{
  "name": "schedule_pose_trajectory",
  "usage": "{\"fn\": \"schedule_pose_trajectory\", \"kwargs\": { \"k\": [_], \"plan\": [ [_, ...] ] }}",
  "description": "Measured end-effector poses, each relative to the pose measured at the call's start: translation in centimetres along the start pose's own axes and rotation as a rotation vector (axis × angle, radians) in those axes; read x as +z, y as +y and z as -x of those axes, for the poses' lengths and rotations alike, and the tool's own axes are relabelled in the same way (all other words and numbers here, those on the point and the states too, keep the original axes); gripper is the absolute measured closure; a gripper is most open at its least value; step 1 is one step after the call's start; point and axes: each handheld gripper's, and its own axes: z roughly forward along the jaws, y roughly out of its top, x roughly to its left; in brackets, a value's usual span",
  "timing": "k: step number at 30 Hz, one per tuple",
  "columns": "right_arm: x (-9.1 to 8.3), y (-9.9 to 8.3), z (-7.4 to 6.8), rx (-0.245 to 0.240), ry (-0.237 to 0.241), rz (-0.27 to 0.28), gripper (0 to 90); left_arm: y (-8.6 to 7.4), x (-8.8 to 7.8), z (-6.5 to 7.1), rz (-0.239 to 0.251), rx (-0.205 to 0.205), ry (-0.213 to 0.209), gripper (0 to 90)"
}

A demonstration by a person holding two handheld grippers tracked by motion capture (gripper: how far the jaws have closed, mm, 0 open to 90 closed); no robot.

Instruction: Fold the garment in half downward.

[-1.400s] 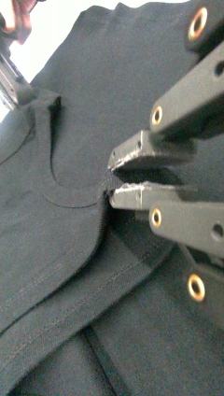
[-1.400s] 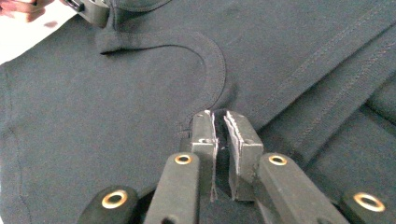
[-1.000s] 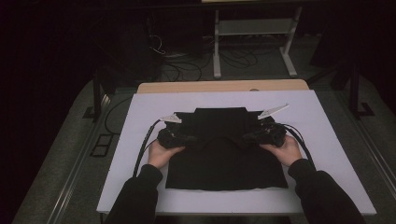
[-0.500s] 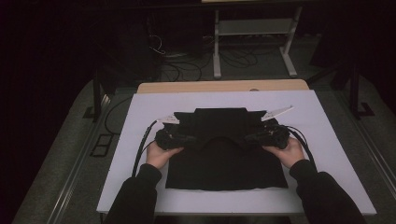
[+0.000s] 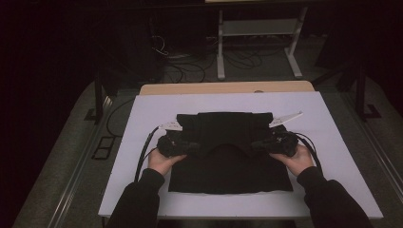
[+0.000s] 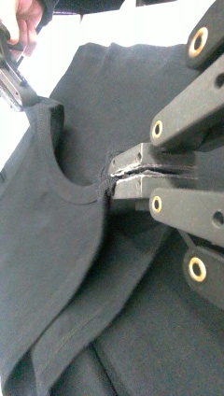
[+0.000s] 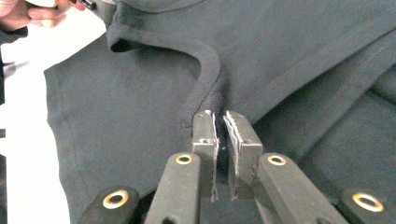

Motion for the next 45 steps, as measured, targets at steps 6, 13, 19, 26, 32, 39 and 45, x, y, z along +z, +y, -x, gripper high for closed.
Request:
{"fn": "schedule_pose_trajectory", "kwargs": {
  "k": [6, 13, 19, 26, 32, 39, 45],
  "plan": [
    [-0.1, -0.4, -0.5, -0.004, 0.001, -0.007, 81.7, -0.2, -0.4, 0.6, 0.009, 0.005, 0.005, 86.8],
    [-0.1, -0.9, -1.0, -0.003, 0.016, -0.014, 81.7, -0.5, -0.8, 1.3, 0.029, 0.004, -0.004, 86.8],
    [-0.1, -1.7, -1.3, 0.018, 0.047, -0.019, 81.7, -0.6, -0.7, 2.3, 0.024, 0.011, -0.018, 86.8],
    [-0.6, -2.2, -2.0, 0.019, 0.068, -0.018, 81.7, -1.0, -0.4, 3.5, -0.004, 0.040, -0.025, 86.8],
    [-0.9, -2.6, -2.6, 0.019, 0.078, -0.024, 81.7, -1.4, -0.6, 3.7, -0.019, 0.053, -0.019, 86.8],
    [-1.2, -2.8, -2.8, 0.010, 0.086, -0.038, 81.6, -1.8, -0.7, 3.9, -0.052, 0.062, -0.028, 86.7],
    [-1.0, -3.1, -2.9, 0.020, 0.099, -0.056, 81.6, -2.1, -1.0, 4.4, -0.056, 0.074, -0.044, 86.7]
  ]
}}
